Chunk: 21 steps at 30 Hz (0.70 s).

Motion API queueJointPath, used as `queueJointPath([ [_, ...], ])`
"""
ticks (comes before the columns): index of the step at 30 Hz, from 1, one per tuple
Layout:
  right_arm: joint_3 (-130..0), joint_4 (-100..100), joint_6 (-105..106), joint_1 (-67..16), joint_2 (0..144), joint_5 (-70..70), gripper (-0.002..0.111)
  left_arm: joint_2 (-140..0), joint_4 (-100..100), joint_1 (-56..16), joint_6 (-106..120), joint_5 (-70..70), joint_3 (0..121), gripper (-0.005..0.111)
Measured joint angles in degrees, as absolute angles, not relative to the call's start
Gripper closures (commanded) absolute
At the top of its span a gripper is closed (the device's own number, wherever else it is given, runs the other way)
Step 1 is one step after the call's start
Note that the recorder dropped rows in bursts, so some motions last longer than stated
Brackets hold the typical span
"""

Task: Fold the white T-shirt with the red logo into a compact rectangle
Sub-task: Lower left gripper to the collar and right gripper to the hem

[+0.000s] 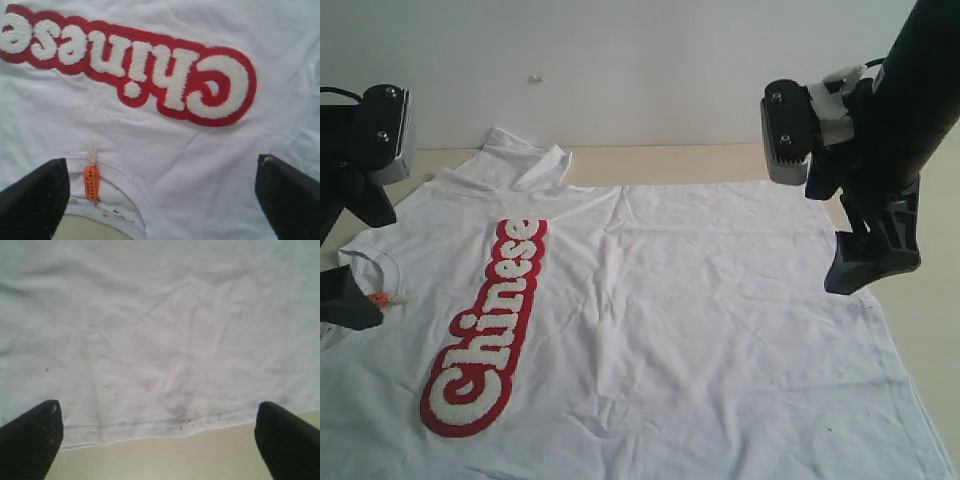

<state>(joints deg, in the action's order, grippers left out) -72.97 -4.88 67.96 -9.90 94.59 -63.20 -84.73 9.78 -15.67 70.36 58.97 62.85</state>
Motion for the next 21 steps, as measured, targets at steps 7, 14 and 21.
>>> queueJointPath([
  [7,-73.0,-7.9,68.6,-9.9,96.2,-60.3,0.003,-84.7,9.3,-15.7,74.9,63.9,62.8,0.010],
  [14,-73.0,-9.2,69.1,-9.9,96.4,-53.4,0.003,-85.5,7.2,-15.7,76.5,61.2,62.8,0.010],
  [21,-73.0,-5.4,77.7,-9.9,100.6,-50.6,0.003,-94.9,-1.1,-15.7,77.0,55.4,62.8,0.010],
])
